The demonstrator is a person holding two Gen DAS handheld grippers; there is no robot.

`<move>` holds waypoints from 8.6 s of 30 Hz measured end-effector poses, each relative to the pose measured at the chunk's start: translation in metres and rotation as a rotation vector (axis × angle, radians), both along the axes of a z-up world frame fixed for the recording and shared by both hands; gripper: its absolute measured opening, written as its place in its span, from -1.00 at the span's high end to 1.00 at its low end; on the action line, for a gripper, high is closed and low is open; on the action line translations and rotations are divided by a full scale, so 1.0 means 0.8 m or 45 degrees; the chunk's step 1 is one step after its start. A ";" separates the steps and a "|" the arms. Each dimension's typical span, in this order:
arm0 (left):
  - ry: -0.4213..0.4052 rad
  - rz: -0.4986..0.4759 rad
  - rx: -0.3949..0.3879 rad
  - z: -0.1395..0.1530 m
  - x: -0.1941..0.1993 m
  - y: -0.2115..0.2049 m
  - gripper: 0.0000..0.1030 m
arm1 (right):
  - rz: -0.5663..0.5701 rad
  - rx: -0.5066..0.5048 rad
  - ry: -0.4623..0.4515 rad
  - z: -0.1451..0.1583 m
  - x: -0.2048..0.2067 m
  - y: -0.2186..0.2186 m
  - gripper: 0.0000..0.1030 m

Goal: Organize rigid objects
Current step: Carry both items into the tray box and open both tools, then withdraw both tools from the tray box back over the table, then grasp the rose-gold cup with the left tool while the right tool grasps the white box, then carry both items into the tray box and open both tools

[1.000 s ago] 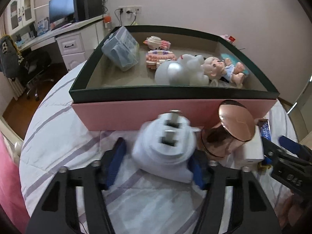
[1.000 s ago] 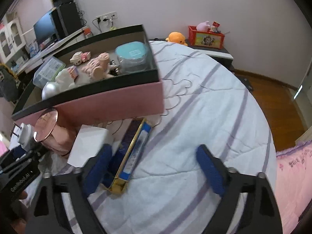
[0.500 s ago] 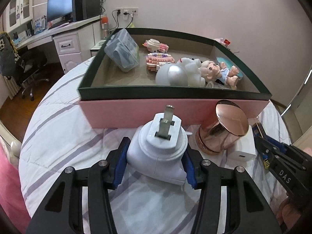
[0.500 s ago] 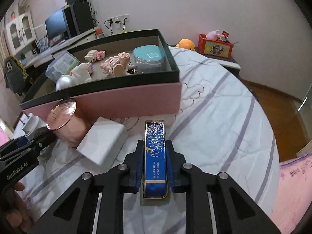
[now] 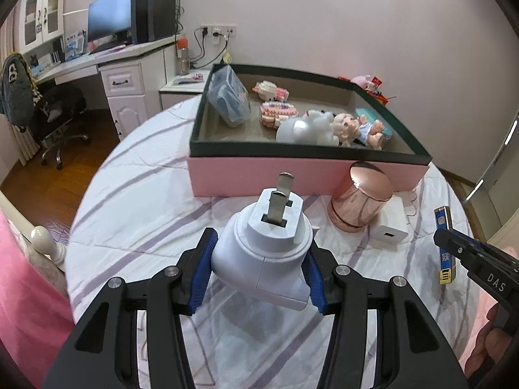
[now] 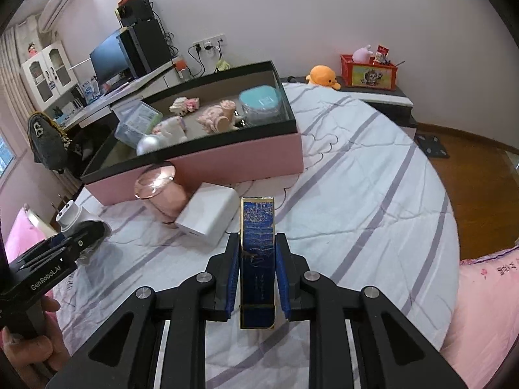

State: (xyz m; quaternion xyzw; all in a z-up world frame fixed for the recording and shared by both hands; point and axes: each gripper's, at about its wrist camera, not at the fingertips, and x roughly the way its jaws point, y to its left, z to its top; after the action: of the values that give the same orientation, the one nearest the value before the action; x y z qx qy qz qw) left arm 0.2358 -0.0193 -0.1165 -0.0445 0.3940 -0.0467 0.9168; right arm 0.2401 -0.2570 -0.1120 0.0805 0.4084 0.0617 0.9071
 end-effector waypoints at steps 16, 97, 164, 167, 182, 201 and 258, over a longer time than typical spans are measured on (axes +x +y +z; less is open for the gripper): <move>-0.185 -0.011 0.004 0.078 0.001 0.010 0.01 | 0.112 0.048 -0.193 0.078 0.002 0.028 0.60; -0.379 0.107 0.108 0.161 -0.124 0.023 -1.00 | -0.049 -0.119 -0.414 0.152 -0.123 0.050 -1.00; 0.043 -0.084 0.077 -0.013 0.060 -0.100 -0.99 | -0.084 -0.178 0.012 -0.006 0.000 -0.026 -1.00; 0.066 -0.078 0.055 -0.025 0.074 -0.102 -0.88 | -0.083 -0.170 0.030 -0.015 0.007 -0.026 -1.00; 0.086 -0.032 0.020 -0.032 0.064 -0.053 0.08 | 0.024 -0.156 0.015 -0.019 0.038 0.021 -1.00; 0.075 0.033 0.050 -0.030 0.037 -0.006 0.08 | 0.072 -0.206 0.029 -0.039 0.065 0.081 -0.05; 0.083 -0.110 0.097 0.026 0.252 -0.045 0.07 | 0.254 -0.072 -0.070 0.047 0.231 0.078 0.19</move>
State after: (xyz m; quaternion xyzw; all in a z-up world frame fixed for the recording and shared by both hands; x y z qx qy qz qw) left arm 0.4375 -0.0555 -0.0960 0.0059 0.4269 -0.0699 0.9016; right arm 0.4248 -0.1949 -0.0748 0.0120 0.3910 0.1422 0.9093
